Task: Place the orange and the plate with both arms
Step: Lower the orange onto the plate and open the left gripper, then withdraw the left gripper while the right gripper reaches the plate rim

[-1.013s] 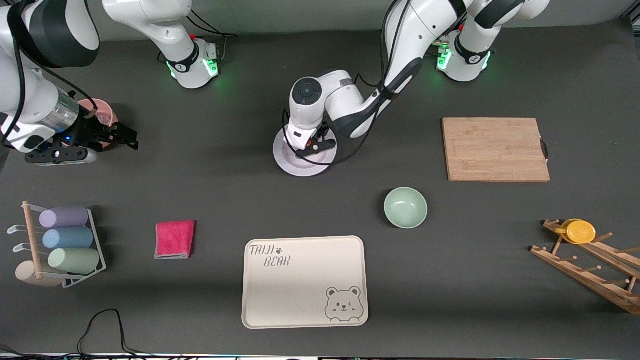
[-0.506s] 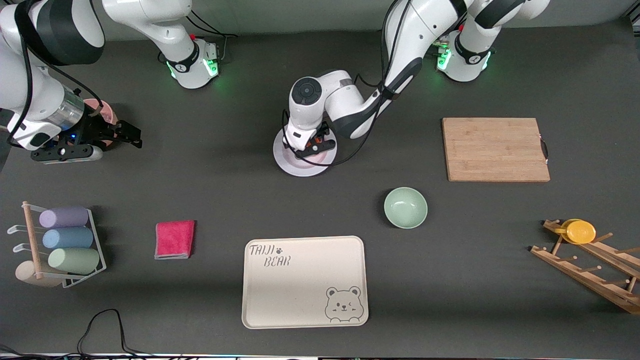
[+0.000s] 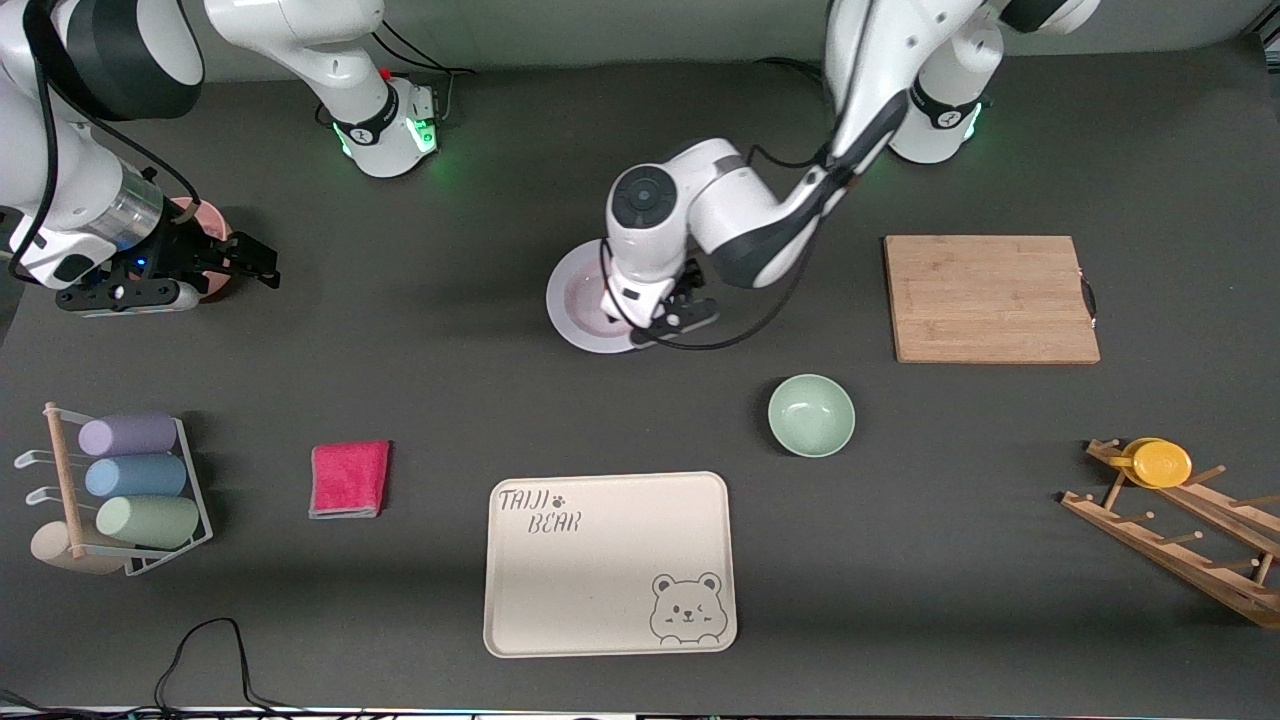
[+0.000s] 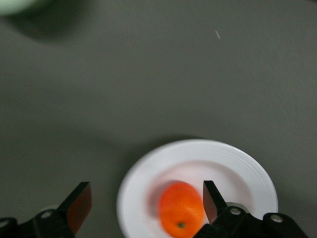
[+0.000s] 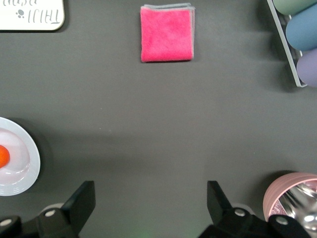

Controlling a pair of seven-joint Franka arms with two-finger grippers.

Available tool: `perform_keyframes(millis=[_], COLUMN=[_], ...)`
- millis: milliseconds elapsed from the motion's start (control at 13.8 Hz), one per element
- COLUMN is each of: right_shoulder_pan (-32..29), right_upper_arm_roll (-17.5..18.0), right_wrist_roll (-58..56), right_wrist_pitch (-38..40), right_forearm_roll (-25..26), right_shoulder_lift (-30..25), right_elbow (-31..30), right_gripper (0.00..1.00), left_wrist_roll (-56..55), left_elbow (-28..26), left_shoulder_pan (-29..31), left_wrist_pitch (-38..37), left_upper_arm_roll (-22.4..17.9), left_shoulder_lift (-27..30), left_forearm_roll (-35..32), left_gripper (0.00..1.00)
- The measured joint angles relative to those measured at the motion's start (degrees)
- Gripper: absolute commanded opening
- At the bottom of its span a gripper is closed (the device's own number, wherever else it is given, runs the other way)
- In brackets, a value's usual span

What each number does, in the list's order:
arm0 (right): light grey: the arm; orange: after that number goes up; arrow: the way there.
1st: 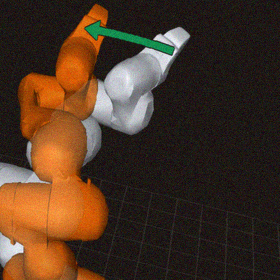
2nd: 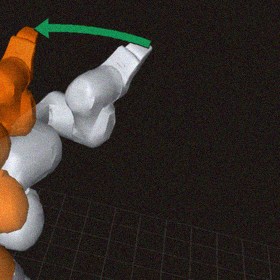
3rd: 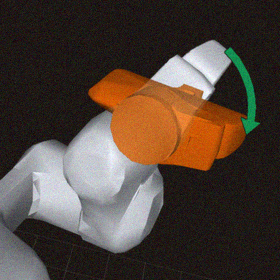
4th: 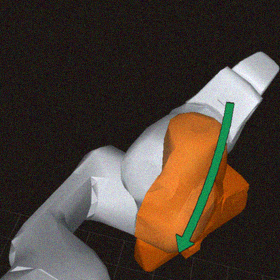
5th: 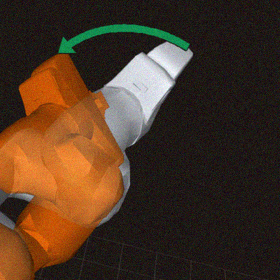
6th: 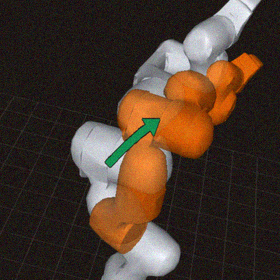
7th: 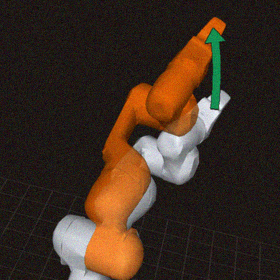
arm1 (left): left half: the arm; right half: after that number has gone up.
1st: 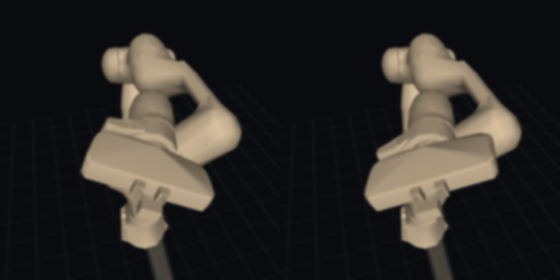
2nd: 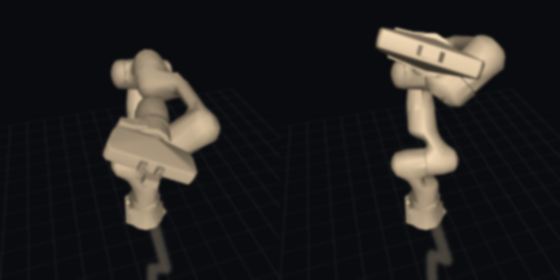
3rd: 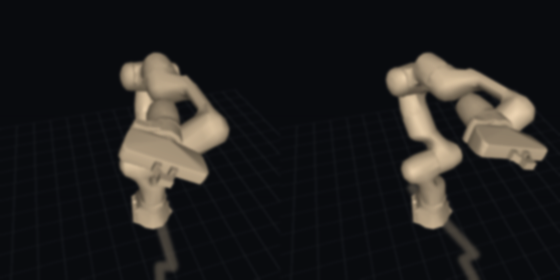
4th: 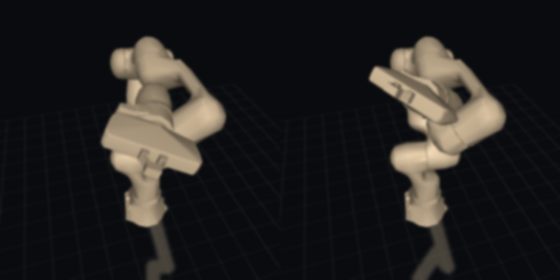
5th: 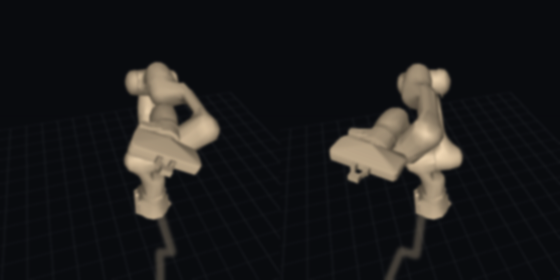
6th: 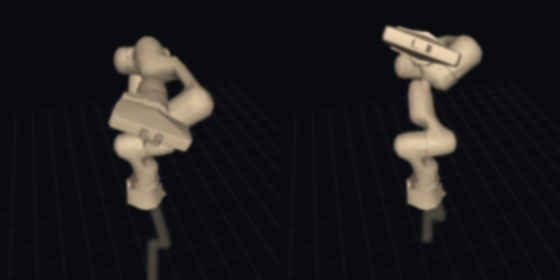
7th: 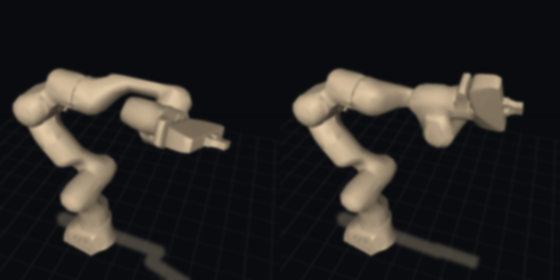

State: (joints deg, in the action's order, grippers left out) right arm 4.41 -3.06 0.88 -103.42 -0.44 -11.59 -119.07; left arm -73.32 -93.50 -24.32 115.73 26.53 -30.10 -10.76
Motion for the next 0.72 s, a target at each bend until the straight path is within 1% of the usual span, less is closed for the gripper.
perform_keyframes(millis=[217, 289, 362, 434, 579, 723], right_shoulder_pan=[0.00, 0.02, 0.05, 0.06, 0.08, 0.19], right_upper_arm_roll=[-0.94, -0.93, -0.91, -0.89, -0.86, -0.67], right_wrist_roll=[0.00, 0.00, 0.00, 0.00, -0.05, -1.70], right_wrist_pitch=[-0.10, -0.12, -0.13, -0.27, -2.74, -6.53], right_forearm_roll=[-1.35, -3.28, -5.47, -7.42, -12.34, -19.45], right_shoulder_lift=[-0.21, -0.23, -0.23, -0.23, -0.21, 0.03], right_elbow=[-0.92, -1.07, -1.16, -1.42, -3.63, -7.68], right_gripper=[1.00, 1.00, 1.00, 1.00, 1.00, 1.00], left_wrist_roll=[13.60, 19.12, 24.22, 29.19, 39.71, 48.91], left_elbow=[0.20, 0.20, 0.20, 0.18, 0.15, 0.08], left_shoulder_pan=[8.14, 11.15, 13.50, 14.90, 15.59, 15.62], left_wrist_pitch=[-8.59, -11.58, -14.31, -16.73, -21.73, -26.41], left_upper_arm_roll=[-0.28, -0.69, -2.02, -4.56, -11.61, -18.51], left_shoulder_lift=[8.09, 10.44, 12.55, 14.66, 18.77, 22.66], left_forearm_roll=[4.99, 5.95, 6.37, 6.70, 7.66, 8.24], left_gripper=[1.00, 1.00, 1.00, 1.00, 1.00, 1.00])
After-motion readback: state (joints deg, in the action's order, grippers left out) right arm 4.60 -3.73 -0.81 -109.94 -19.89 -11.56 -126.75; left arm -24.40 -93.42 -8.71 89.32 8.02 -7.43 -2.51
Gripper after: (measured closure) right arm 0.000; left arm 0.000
